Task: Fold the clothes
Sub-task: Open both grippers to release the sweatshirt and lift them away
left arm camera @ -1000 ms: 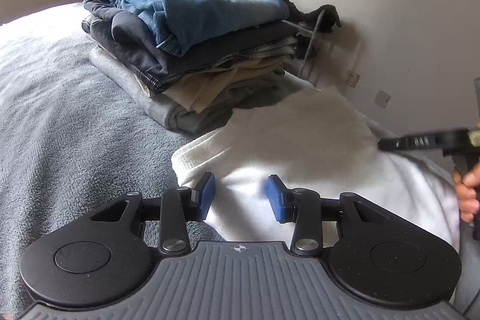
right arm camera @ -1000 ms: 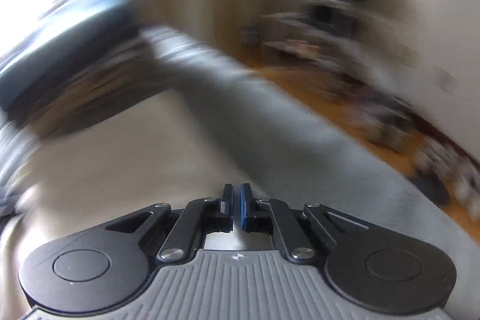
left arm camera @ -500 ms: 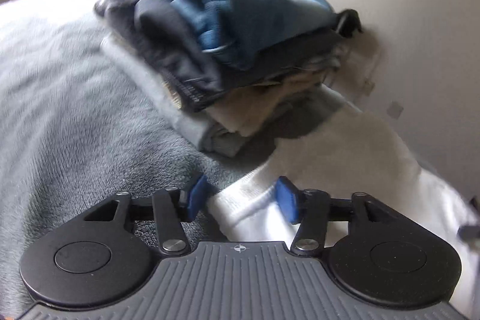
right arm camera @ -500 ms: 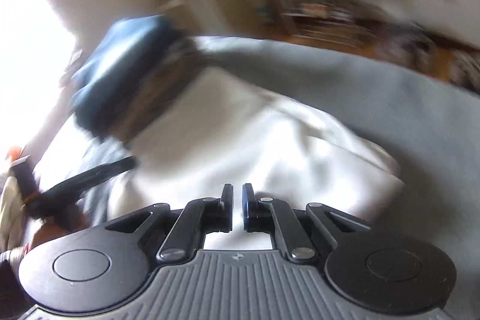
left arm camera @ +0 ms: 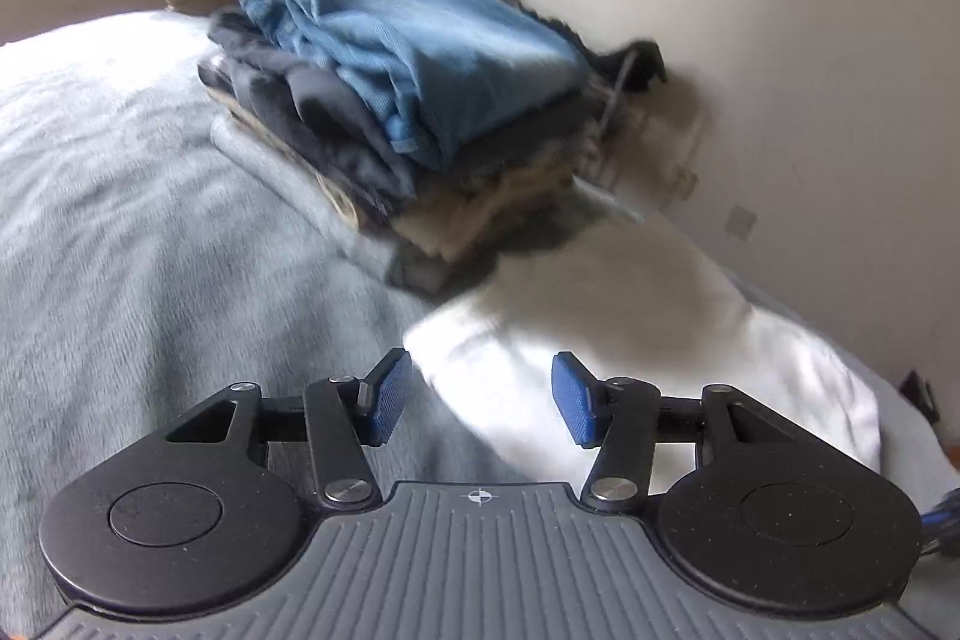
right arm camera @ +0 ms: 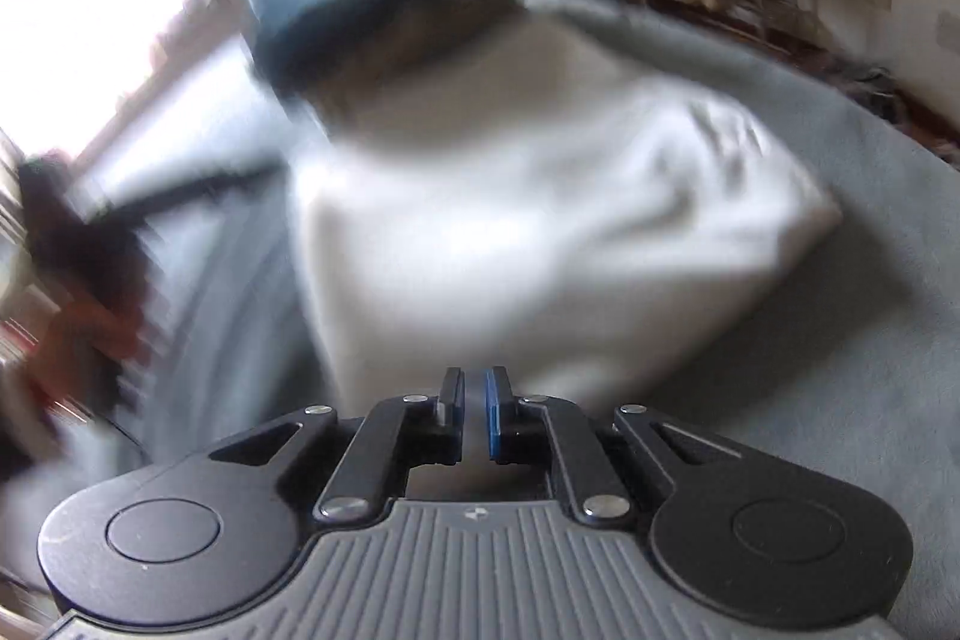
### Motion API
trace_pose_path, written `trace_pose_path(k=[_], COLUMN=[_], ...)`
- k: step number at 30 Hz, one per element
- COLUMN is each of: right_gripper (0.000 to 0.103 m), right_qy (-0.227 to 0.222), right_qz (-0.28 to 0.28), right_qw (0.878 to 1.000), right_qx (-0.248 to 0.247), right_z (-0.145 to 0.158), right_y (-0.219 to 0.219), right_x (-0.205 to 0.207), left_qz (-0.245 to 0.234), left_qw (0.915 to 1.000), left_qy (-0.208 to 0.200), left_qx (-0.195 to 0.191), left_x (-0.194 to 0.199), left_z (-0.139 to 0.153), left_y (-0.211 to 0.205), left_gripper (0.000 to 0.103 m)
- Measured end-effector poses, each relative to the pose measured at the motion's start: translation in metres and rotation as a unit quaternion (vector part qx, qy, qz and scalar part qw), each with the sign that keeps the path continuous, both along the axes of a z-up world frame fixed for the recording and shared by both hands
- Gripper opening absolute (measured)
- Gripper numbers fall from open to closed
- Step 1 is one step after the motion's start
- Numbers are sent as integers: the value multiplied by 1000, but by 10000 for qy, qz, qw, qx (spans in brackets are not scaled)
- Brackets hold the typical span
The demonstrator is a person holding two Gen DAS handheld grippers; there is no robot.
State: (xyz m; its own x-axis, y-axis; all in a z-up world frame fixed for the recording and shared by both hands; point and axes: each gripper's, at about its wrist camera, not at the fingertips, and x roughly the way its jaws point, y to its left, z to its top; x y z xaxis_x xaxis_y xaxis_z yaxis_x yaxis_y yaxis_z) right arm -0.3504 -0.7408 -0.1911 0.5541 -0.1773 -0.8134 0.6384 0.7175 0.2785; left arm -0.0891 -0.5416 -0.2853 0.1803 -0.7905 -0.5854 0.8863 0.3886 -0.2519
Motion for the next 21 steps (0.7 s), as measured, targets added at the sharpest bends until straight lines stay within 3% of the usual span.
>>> trace_pose_path(k=[6, 10, 12, 14, 16, 17, 21], right_gripper=[8, 8, 8, 8, 8, 8, 8], right_qy=[-19, -90, -2, 345, 601, 437, -320], right_qz=[-933, -1588, -1607, -1871, -2536, -2852, -3002], right_qw=[9949, 9831, 9791, 9760, 9628, 9559, 9529], right_qx=[-371, -902, -1245, -1060, -714, -554, -276], right_z=[23, 38, 32, 11, -3, -1, 22], right_y=[3, -18, -30, -53, -71, -73, -54], right_x=[-19, -16, -8, -4, -13, -22, -31], left_qz=[-353, -1081, -1376, -1524, -1488, -1428, -1327], left_qw=[9992, 9937, 9903, 9881, 9884, 9894, 9908], left_qy=[-110, -170, -15, 178, 127, 102, 144], left_qx=[-138, -255, -207, 46, 264, 261, 215], left_x=[-34, -74, -89, -98, -101, -101, -87], left_z=[10, 10, 6, -4, -10, -11, -2], left_y=[27, 26, 22, 17, 16, 19, 23], left_gripper=[52, 52, 52, 52, 52, 52, 52])
